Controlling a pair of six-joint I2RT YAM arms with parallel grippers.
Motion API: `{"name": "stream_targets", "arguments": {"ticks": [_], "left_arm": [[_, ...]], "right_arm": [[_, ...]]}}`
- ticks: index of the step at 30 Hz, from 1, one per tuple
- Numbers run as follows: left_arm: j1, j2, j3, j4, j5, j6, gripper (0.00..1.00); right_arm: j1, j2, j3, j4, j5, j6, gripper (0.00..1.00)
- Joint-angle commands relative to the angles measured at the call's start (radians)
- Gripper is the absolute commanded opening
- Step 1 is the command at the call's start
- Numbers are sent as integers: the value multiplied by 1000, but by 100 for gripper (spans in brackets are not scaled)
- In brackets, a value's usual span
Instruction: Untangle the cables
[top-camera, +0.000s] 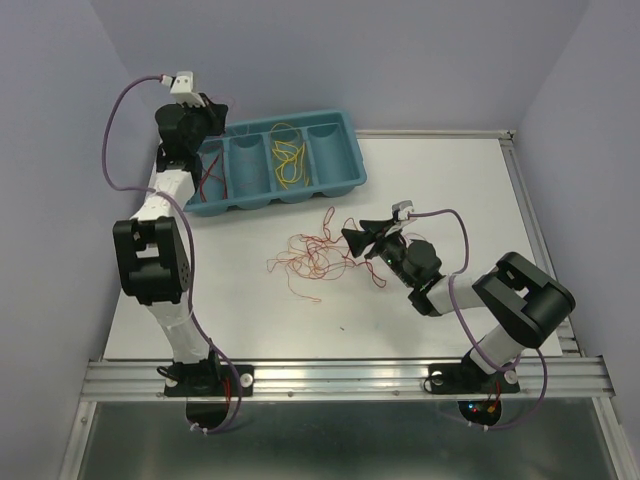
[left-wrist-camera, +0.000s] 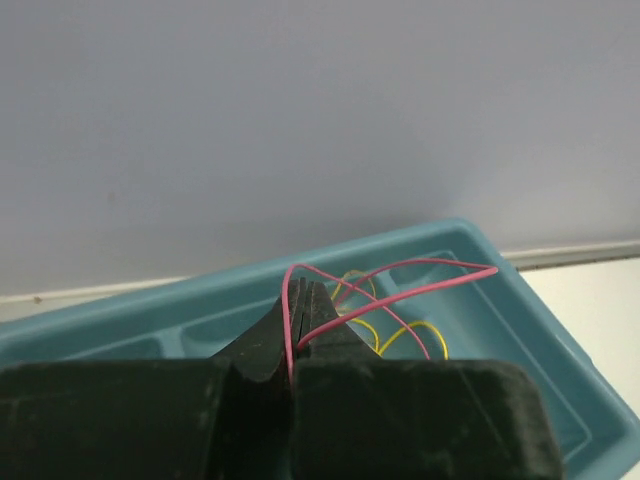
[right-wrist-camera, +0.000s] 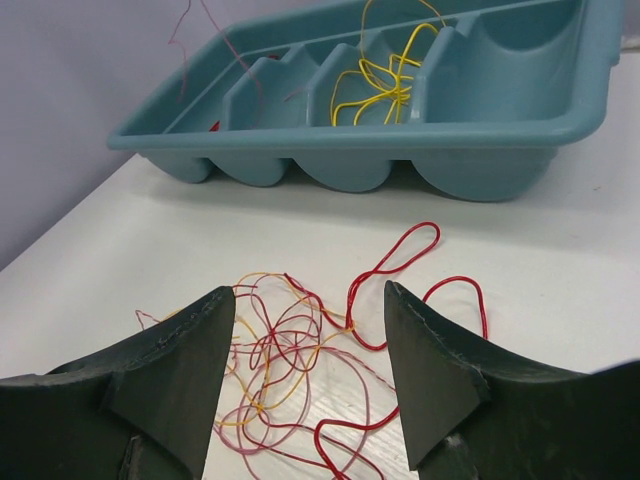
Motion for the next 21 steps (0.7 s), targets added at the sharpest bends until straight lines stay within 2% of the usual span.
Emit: {"name": "stream_targets", "arguments": {"ticks": [1, 4, 7, 14, 21], "left_arm": [[-4, 39, -36, -14, 112, -2, 0], [-4, 62, -55, -9, 147, -22, 0], [-10, 58, -50, -8, 120, 1, 0], [-34, -60, -51, 3, 46, 81, 0], [-94, -102, -35, 15, 3, 137, 0]], "right_arm": [[1, -1, -7, 164, -7, 12, 66], [1, 10, 2, 165, -17, 20, 66], [1, 16, 5, 168, -22, 21, 66], [1, 13, 1, 173, -19, 23, 66], [2, 24, 7, 176, -22, 25, 66]]}}
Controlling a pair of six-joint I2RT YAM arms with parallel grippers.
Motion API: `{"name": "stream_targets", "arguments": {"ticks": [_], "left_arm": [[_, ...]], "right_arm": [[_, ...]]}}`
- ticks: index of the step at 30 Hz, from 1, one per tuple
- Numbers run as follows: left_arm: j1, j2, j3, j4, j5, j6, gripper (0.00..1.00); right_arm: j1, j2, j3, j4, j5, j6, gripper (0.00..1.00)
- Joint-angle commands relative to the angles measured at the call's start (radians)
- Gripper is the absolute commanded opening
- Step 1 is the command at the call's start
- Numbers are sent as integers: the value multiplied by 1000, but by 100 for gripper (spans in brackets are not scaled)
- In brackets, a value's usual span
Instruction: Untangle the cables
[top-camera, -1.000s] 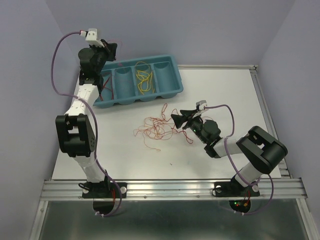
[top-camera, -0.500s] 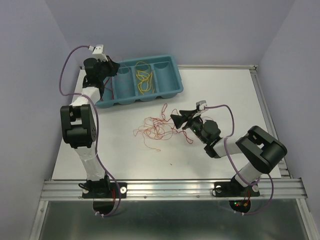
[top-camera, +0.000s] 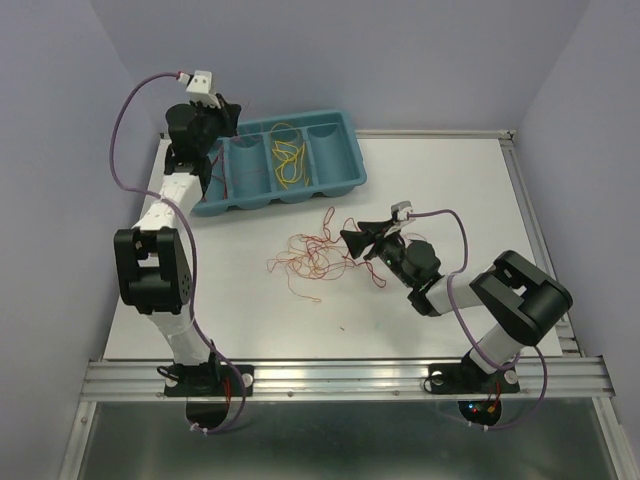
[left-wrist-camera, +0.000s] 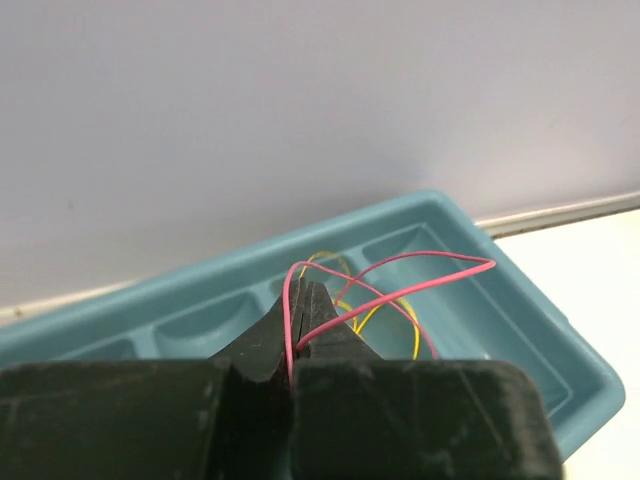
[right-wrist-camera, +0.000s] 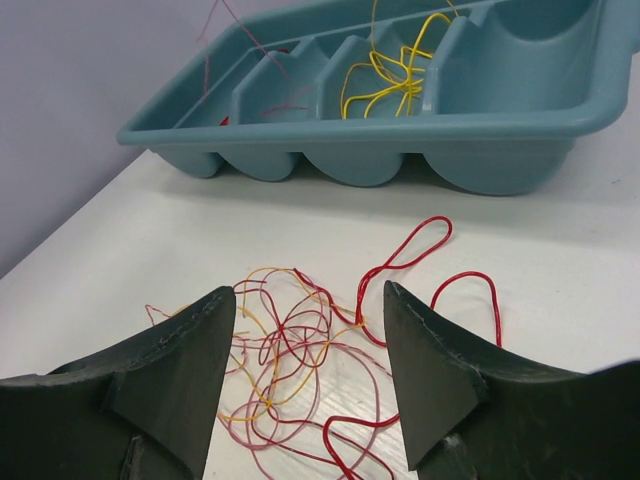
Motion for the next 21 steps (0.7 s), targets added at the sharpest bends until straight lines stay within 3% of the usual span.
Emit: {"name": "stream_targets", "arguments": {"ticks": [1, 13, 21], "left_arm": [[-45, -63, 26, 69, -25, 51, 0], [-42, 101, 85, 59, 30, -38, 0], [-10, 203, 87, 7, 16, -13, 0]], "right_arm": [[1, 12, 6, 163, 0, 3, 66], [3, 12, 5, 163, -5, 3, 66], [1, 8, 2, 163, 1, -2, 66]]}}
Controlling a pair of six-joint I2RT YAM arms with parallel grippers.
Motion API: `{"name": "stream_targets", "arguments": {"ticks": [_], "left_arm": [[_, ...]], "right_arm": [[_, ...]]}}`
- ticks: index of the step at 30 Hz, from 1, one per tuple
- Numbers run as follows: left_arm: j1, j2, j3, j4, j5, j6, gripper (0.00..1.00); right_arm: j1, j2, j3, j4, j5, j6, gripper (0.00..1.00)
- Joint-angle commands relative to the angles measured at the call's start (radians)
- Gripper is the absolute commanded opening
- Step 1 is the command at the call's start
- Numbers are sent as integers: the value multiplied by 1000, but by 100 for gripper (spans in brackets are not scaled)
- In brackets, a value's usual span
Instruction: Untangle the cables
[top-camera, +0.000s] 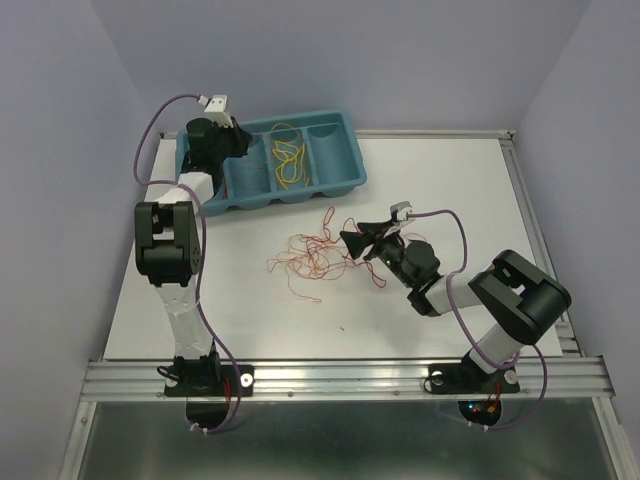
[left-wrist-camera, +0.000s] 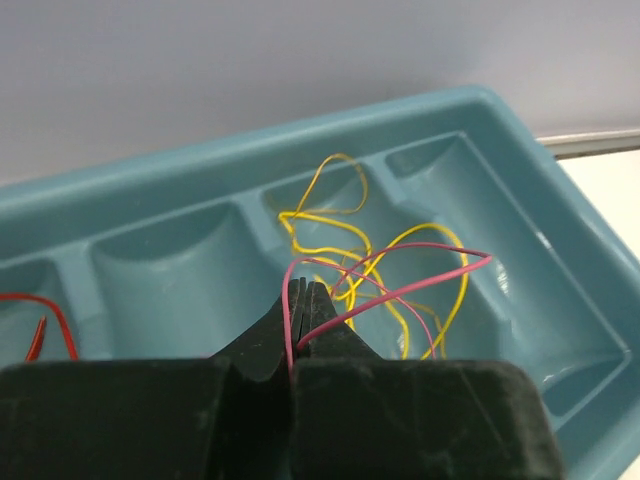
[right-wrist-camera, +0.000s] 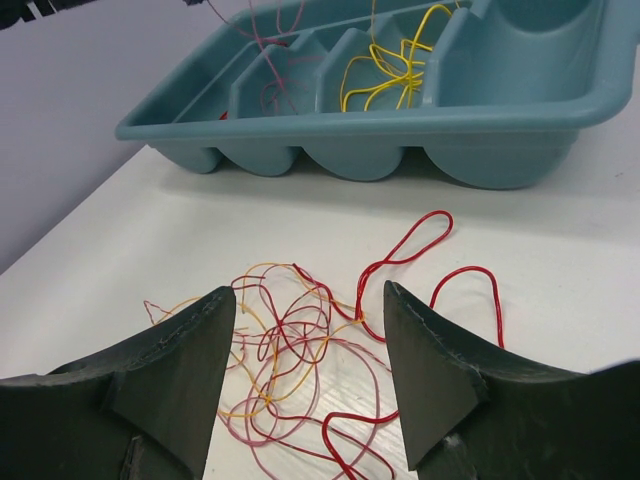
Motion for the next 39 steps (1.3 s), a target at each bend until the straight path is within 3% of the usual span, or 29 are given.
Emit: {"name": "stream_targets", "arguments": {"ticks": [1, 6, 11, 16, 19, 22, 23, 31, 33, 36, 37, 39], "left_arm": [[12, -2, 31, -11, -9, 21, 0], [12, 17, -1, -59, -85, 73, 0], [12, 109, 146, -281, -152, 111, 0], [2, 103, 166, -356, -232, 176, 14], [-22, 66, 138, -364, -288, 210, 32], [-34, 23, 117, -381, -309, 231, 89], [-36, 11, 109, -381, -310, 239, 98], [-67, -149, 13, -358, -322, 272, 99], [-99, -196, -7, -356, -335, 291, 99], [-142, -264, -55, -352, -391, 341, 99], [-172, -280, -78, -349, -434, 358, 99], [-203, -334, -107, -341, -451, 395, 99]], "right_arm": [[3, -4, 3, 163, 3, -5, 66], [3, -1, 3, 165, 2, 1, 66], [1, -6, 2, 165, 0, 6, 66], [3, -1, 8, 163, 2, 10, 66], [2, 2, 9, 163, 3, 14, 66], [2, 3, 14, 163, -1, 18, 66], [1, 3, 14, 163, -1, 20, 66], [2, 6, 34, 115, 22, 41, 66], [1, -9, 63, 27, 31, 52, 66], [3, -70, 188, -349, 115, 78, 68], [2, -95, 271, -583, 139, 84, 68], [1, -121, 325, -784, 187, 95, 67]]}}
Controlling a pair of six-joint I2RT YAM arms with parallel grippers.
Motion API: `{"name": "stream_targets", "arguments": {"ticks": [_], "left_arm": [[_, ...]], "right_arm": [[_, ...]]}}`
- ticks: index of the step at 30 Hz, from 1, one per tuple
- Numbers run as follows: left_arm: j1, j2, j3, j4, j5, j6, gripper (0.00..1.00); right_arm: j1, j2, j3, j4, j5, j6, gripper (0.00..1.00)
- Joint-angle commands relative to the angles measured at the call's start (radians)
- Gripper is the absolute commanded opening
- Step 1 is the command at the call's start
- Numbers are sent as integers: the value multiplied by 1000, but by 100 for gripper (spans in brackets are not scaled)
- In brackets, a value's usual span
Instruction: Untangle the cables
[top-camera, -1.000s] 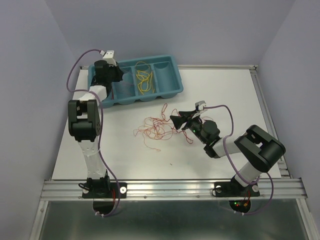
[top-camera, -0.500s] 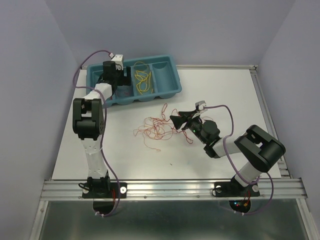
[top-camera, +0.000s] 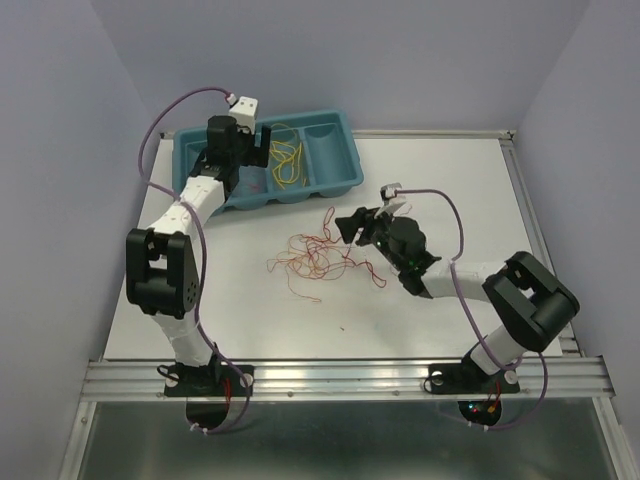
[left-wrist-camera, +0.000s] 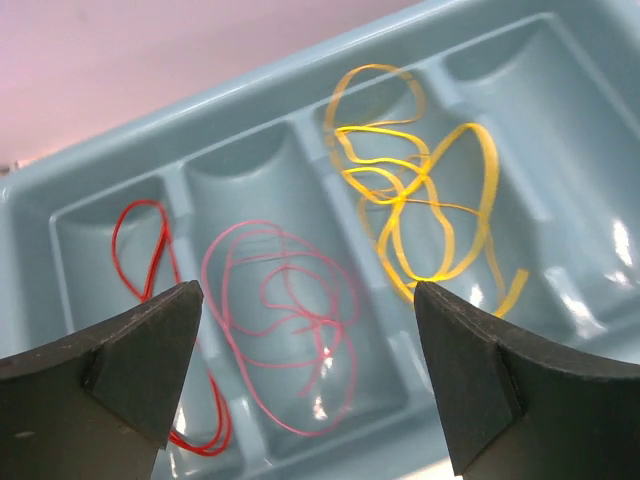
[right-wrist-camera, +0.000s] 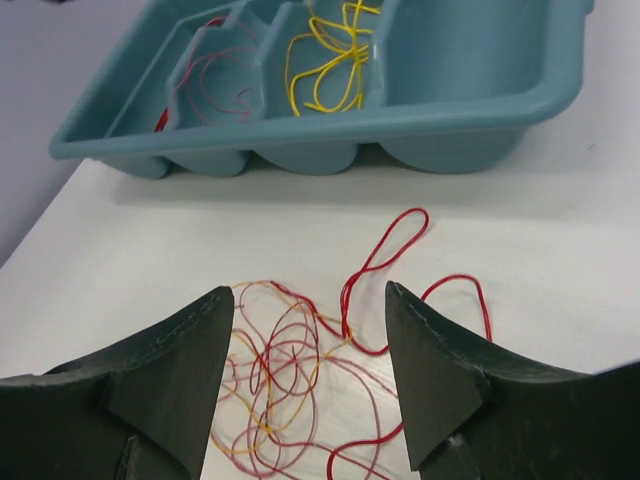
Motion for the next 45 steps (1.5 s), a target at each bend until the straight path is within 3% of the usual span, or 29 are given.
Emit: {"name": "stream_targets", "arguments": {"ticks": [1, 3, 7, 11, 15, 20, 31, 33, 34, 37, 39, 40, 41, 45], "left_arm": [[-94, -118, -80, 52, -70, 89, 99], [-120, -173, -114, 61, -43, 112, 99], [-223, -246, -210, 69, 94, 165, 99], [-333, -312, -283, 92, 100, 216, 99], [-404, -368, -364, 138, 112, 244, 99], [-430, -424, -453, 206, 215, 244, 99], [-458, -427, -497, 256, 187, 247, 99], [-456, -428, -502, 259, 191, 247, 99], [-456, -427, -504, 259, 189, 250, 99], [-456, -425, -504, 262, 186, 248, 99], [-456, -427, -504, 262, 187, 251, 99], [-458, -427, -505, 264, 187, 251, 99], [-458, -427, -504, 264, 186, 251, 99], [-458, -433, -504, 264, 177, 255, 99]], "right_arm": [[3, -112, 179, -581, 119, 33, 66], [9, -155, 173, -732, 185, 41, 66], [11, -298, 112, -855, 299, 87, 68], [12, -355, 112, -1039, 395, 179, 75], [14, -291, 152, -1159, 471, 263, 82], [14, -156, 227, -1260, 503, 351, 100], [-25, -4, 325, -1274, 576, 458, 97], [-31, 22, 340, -1265, 578, 464, 93], [-32, 34, 343, -1265, 578, 466, 80], [-46, 70, 354, -1265, 580, 480, 66], [-54, 78, 348, -1264, 561, 478, 48], [-54, 68, 344, -1265, 551, 477, 39], [-54, 50, 333, -1267, 553, 489, 3], [-48, -94, 272, -1253, 569, 488, 0]]}}
